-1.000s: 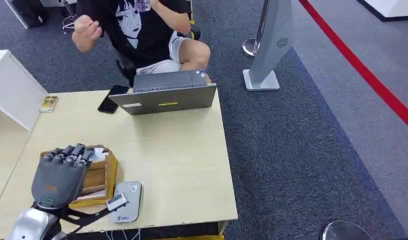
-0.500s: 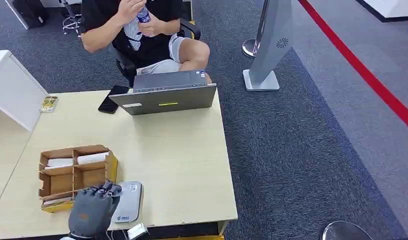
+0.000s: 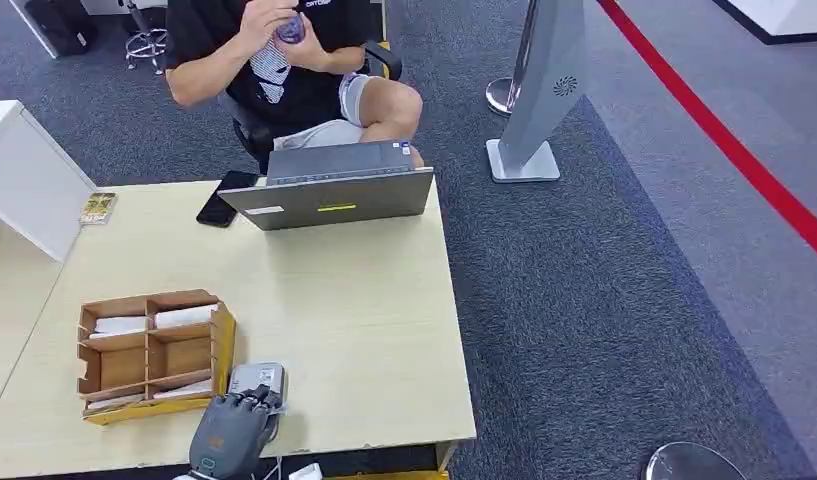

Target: Pass the card to the sensor for recognition and then transmit it.

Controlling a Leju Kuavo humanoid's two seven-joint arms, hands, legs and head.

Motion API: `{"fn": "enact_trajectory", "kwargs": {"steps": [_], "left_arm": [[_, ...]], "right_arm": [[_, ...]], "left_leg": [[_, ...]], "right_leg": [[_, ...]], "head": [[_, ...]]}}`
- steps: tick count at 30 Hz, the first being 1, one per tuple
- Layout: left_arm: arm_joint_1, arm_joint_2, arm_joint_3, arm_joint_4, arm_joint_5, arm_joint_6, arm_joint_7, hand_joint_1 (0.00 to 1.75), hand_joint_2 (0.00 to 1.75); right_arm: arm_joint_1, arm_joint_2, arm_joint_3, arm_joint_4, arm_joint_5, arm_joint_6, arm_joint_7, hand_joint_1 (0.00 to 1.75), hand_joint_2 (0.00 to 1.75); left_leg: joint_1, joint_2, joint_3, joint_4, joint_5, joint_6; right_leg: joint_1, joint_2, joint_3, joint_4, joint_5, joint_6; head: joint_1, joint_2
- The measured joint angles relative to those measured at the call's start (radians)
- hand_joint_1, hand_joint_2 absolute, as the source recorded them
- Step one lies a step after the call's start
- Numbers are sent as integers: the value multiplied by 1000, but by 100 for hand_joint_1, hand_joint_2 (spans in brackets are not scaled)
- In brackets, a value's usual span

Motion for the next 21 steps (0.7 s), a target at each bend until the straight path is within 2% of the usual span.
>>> {"fn": "enact_trajectory", "kwargs": {"steps": [3,5,12,16,21], "left_arm": [[-4,1,-4,3,0,35,0,175,175],[-4,6,-4,-24,-4,35,4,175,175],[-28,40,-1,-215,-82,-12,9,175,175],[-88,73,15,-286,-124,-44,34,175,175],[-204,121,50,-288,-124,-69,45,175,175]], "right_arm": [[0,0,-2,0,4,0,5,0,175],[0,0,-4,0,6,0,7,0,175],[0,0,-6,0,28,4,7,0,175],[0,0,-6,0,46,6,6,0,175],[-1,-1,-6,0,77,12,6,0,175]], "left_leg": [[0,0,0,0,0,0],[0,0,0,0,0,0],[0,0,0,0,0,0],[0,0,0,0,1,0],[1,0,0,0,2,-1]], "right_leg": [[0,0,0,0,0,0],[0,0,0,0,0,0],[0,0,0,0,0,0],[0,0,0,0,0,0],[1,0,0,1,1,-1]], "head": [[0,0],[0,0],[0,0],[0,0],[0,0]]}}
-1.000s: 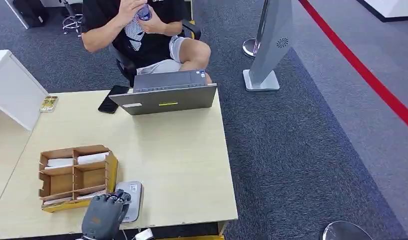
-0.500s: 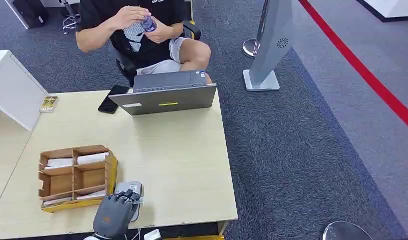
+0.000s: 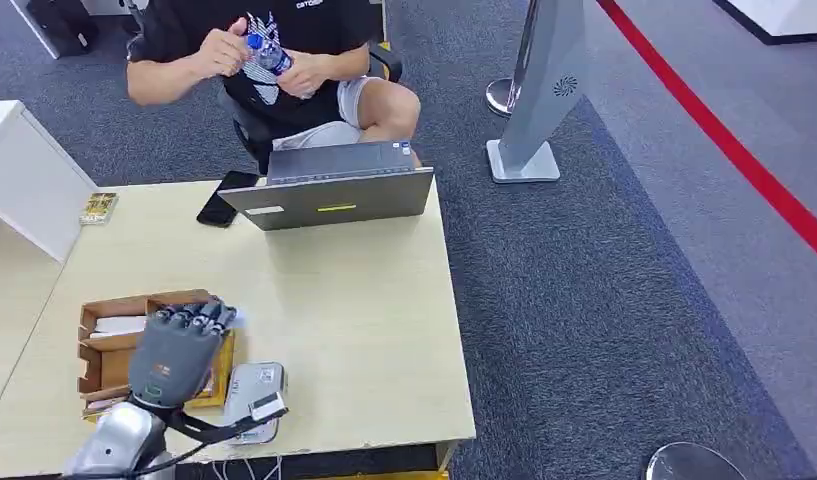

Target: Pass the card to the sensor for recognition and then transmit it.

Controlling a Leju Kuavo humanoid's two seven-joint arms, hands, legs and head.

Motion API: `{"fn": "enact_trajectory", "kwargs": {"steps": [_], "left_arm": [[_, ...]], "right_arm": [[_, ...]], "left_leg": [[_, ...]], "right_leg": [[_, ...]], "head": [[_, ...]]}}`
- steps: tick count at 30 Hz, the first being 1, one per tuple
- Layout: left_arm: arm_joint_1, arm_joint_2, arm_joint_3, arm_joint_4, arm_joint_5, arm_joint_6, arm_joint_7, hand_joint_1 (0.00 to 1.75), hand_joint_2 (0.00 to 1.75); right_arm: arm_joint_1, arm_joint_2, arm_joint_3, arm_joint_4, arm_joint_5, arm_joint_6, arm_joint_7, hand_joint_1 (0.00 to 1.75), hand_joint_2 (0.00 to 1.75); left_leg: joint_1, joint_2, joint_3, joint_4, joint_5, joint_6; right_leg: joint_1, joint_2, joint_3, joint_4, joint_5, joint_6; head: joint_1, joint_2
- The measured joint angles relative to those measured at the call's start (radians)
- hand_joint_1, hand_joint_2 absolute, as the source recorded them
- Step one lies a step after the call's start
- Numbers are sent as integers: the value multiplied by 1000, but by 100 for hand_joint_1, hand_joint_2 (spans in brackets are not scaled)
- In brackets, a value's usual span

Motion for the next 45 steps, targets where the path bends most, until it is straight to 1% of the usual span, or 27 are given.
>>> {"fn": "enact_trajectory", "kwargs": {"steps": [4,7,10,14,15,16,18,20,23,28,30,32,34,37,40,42,43,45], "left_arm": [[-99,25,54,56,18,-25,9,175,175],[-154,40,88,103,27,-38,19,175,175],[-193,39,130,134,41,-27,40,175,175],[-209,30,182,154,47,-4,53,175,175],[-211,25,193,156,48,1,53,17,175],[-210,20,203,157,48,3,52,0,175],[-209,11,220,158,48,6,50,0,175],[-200,-3,232,153,65,28,37,0,175],[-162,-23,250,124,87,46,19,0,175],[-63,-67,278,5,165,63,-40,0,175],[-12,-87,286,-56,210,59,-71,0,175],[38,-108,291,-122,291,20,-106,0,175],[101,-132,293,-199,413,-57,-149,0,175],[178,-160,301,-281,547,-148,-198,0,175],[255,-195,335,-340,828,-358,-261,0,175],[296,-230,384,-367,976,-475,-301,0,175],[314,-244,409,-379,1014,-511,-314,0,175],[347,-290,472,-399,1075,-596,-336,0,175]], "right_arm": [[0,-2,0,0,17,7,0,0,175],[0,-3,0,0,20,7,0,0,175],[0,-3,0,0,25,7,1,0,175],[0,-3,0,0,30,7,2,0,175],[-1,-3,0,0,31,7,2,0,175],[-1,-3,0,0,32,8,2,0,175],[0,-3,0,0,34,8,3,0,175],[0,-3,0,0,35,8,4,0,175],[0,-3,0,0,36,8,5,0,175],[2,-3,-9,0,29,7,5,0,175],[2,-3,-16,0,26,6,4,0,175],[4,-3,-24,0,18,5,3,0,175],[5,-3,-37,0,9,3,2,0,175],[8,-1,-54,0,6,2,2,0,175],[11,3,-75,0,-2,-4,-2,0,175],[13,5,-90,0,-3,-7,-4,0,175],[14,6,-95,0,-3,-10,-5,0,175],[15,9,-110,0,-3,-13,-6,0,175]], "left_leg": [[0,0,0,0,0,0],[0,0,0,0,0,0],[0,0,0,0,0,0],[0,0,0,0,0,0],[0,0,0,0,0,0],[0,0,0,0,0,0],[0,0,0,0,0,0],[0,0,0,0,0,0],[0,1,0,0,0,0],[0,1,-1,0,-1,1],[0,1,-1,0,-2,0],[0,1,-1,0,-2,0],[0,1,-1,0,-2,1],[0,1,-1,0,-2,1],[0,0,-1,0,-2,1],[0,1,-1,0,-2,1],[0,0,-1,0,-2,1],[0,0,-1,0,-2,1]], "right_leg": [[0,0,0,0,0,0],[0,0,0,0,0,0],[0,0,0,0,0,0],[0,0,0,0,0,0],[0,0,0,0,0,0],[0,0,0,0,0,0],[0,0,0,0,0,0],[0,1,0,0,0,0],[0,1,0,0,0,0],[0,1,0,0,-1,0],[0,1,-1,0,-1,0],[0,1,-1,-1,-1,1],[0,1,-1,-1,-1,1],[0,1,-1,-1,-1,1],[0,1,-1,-1,-1,1],[0,1,-1,-1,-1,1],[0,1,-1,-1,-1,1],[0,0,0,-1,-2,1]], "head": [[0,0],[0,0],[0,0],[0,0],[0,0],[0,0],[0,0],[0,0],[0,0],[0,0],[0,0],[0,0],[0,0],[0,0],[0,0],[0,0],[0,0],[0,0]]}}
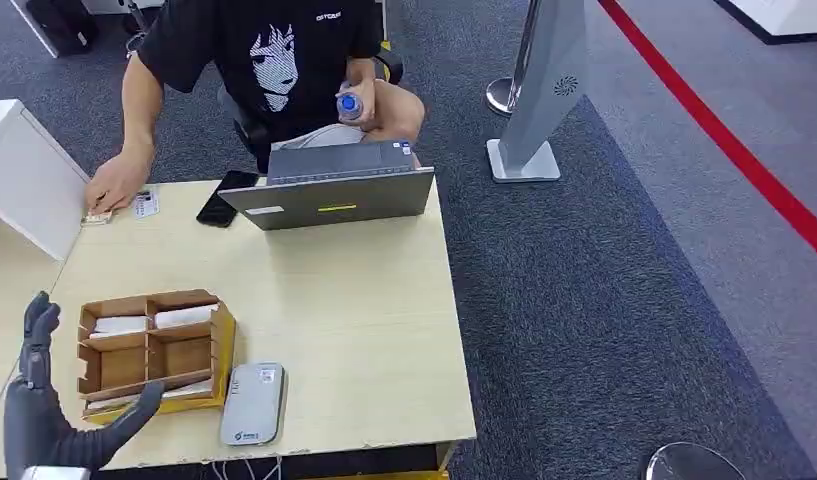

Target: Pass the card to the sensor for recognition and then transmit it.

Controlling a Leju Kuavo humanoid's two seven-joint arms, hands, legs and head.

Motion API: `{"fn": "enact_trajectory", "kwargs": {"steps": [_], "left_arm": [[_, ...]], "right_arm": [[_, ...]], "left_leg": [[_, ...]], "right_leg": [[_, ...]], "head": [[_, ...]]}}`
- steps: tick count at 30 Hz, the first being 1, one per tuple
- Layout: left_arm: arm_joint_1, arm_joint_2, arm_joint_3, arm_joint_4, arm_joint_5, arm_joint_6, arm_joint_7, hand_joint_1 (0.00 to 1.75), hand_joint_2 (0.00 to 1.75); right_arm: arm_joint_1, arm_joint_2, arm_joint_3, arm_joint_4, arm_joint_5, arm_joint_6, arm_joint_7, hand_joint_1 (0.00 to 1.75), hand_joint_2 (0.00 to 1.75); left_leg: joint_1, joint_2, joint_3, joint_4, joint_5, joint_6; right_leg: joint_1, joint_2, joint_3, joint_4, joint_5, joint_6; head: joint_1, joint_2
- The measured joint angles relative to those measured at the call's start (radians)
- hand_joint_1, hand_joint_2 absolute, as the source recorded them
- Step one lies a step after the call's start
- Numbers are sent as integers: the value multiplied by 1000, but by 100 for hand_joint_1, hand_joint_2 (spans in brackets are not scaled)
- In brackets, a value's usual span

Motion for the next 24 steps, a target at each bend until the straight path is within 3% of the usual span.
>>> {"fn": "enact_trajectory", "kwargs": {"steps": [4,5,11,16,22,24], "left_arm": [[50,-58,97,-26,22,-86,-32,0,175],[73,-92,138,-38,14,-118,-48,0,175],[115,-171,236,-64,9,-167,-69,0,175],[147,-197,255,-73,-54,-54,-81,0,175],[159,-207,269,-77,-107,-5,-84,0,175],[158,-207,271,-77,-196,75,-96,0,175]], "right_arm": [[1,4,-18,0,0,-12,1,0,175],[1,6,-25,0,0,-18,4,0,175],[1,11,-47,0,-6,-23,6,0,175],[1,17,-63,0,-2,-31,-1,0,175],[0,20,-76,0,2,-32,-4,0,175],[0,21,-79,0,8,-32,-4,0,175]], "left_leg": [[0,0,0,0,0,0],[0,0,0,0,0,0],[0,0,0,0,0,0],[0,-1,0,0,0,0],[0,-1,0,0,0,0],[0,-1,1,0,0,0]], "right_leg": [[0,0,0,0,0,0],[0,0,0,0,0,0],[0,-1,0,0,0,0],[0,-1,0,0,0,0],[0,-1,0,0,0,0],[0,-1,1,0,0,0]], "head": [[0,0],[0,0],[0,0],[0,0],[0,0],[0,0]]}}
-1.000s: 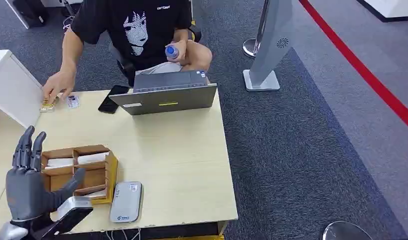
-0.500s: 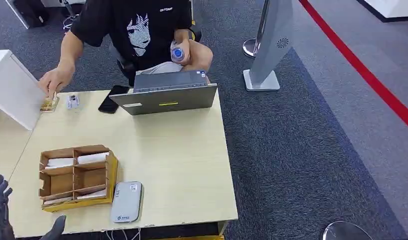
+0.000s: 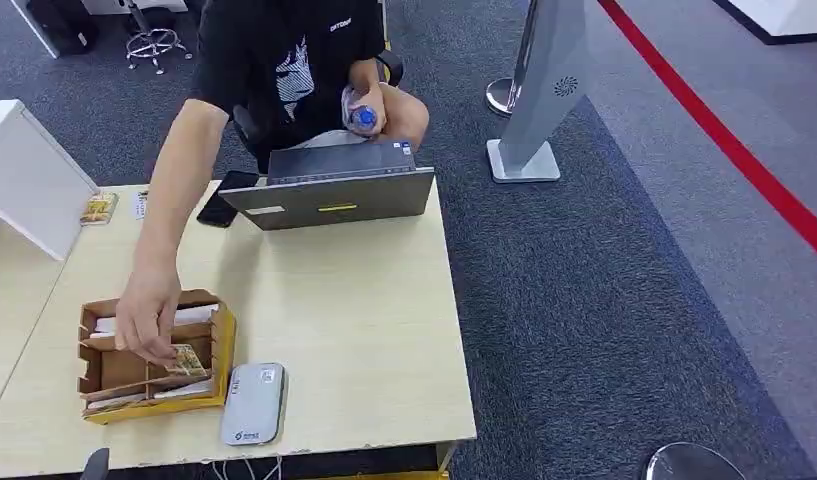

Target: Pass the card to the sensor for recognition and then transmit it.

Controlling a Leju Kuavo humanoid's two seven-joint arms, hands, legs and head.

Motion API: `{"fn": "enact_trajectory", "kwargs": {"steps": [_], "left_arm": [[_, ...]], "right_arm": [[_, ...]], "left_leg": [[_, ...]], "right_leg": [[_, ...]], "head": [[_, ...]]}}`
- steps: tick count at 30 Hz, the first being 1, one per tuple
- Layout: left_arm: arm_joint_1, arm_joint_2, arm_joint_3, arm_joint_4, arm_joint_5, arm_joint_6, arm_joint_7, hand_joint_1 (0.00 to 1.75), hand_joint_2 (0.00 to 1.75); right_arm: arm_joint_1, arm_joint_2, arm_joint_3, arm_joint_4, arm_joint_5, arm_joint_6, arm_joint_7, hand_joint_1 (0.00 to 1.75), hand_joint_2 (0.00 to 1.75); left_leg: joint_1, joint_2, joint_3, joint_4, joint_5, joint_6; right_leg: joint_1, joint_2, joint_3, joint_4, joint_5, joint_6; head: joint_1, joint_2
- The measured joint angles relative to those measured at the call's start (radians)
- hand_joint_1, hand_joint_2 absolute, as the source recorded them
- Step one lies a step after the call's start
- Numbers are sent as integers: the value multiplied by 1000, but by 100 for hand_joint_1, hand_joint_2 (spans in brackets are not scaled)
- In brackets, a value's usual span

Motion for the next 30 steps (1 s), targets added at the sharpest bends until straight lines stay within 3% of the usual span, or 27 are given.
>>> {"fn": "enact_trajectory", "kwargs": {"steps": [3,13,15,19,21,24,28,30], "left_arm": [[0,-5,0,0,-67,73,-5,0,175],[0,-8,0,0,-81,86,-5,0,175],[-1,-9,0,0,-173,147,-8,0,175],[0,-6,-35,0,-482,368,-9,0,175],[1,2,-65,0,-552,444,5,0,175],[4,38,-122,2,-636,525,71,0,175],[14,128,-207,18,-806,576,191,0,175],[18,161,-244,32,-826,593,216,0,175]], "right_arm": [[0,0,-1,0,8,0,0,0,175],[-1,0,-1,0,10,0,0,0,175],[-1,1,-1,0,14,1,0,0,175],[-2,1,-1,0,33,5,0,0,175],[-2,1,-1,-1,37,6,-1,0,175],[-2,1,-3,-2,50,10,-1,0,175],[-3,1,-14,-2,63,16,1,0,175],[-3,1,-18,-3,65,16,1,0,175]], "left_leg": [[0,0,0,0,0,0],[0,0,0,0,0,0],[0,0,1,0,0,0],[0,0,1,0,0,0],[0,0,1,0,0,0],[0,0,1,0,0,0],[0,0,1,0,0,0],[0,0,1,0,0,0]], "right_leg": [[0,0,0,0,0,0],[0,0,0,0,0,0],[0,0,0,0,0,0],[0,0,0,0,0,0],[0,0,0,0,0,0],[0,0,0,0,0,0],[0,0,0,0,0,0],[0,0,0,0,0,0]], "head": [[0,0],[0,0],[0,0],[0,0],[0,0],[0,0],[0,0],[0,0]]}}
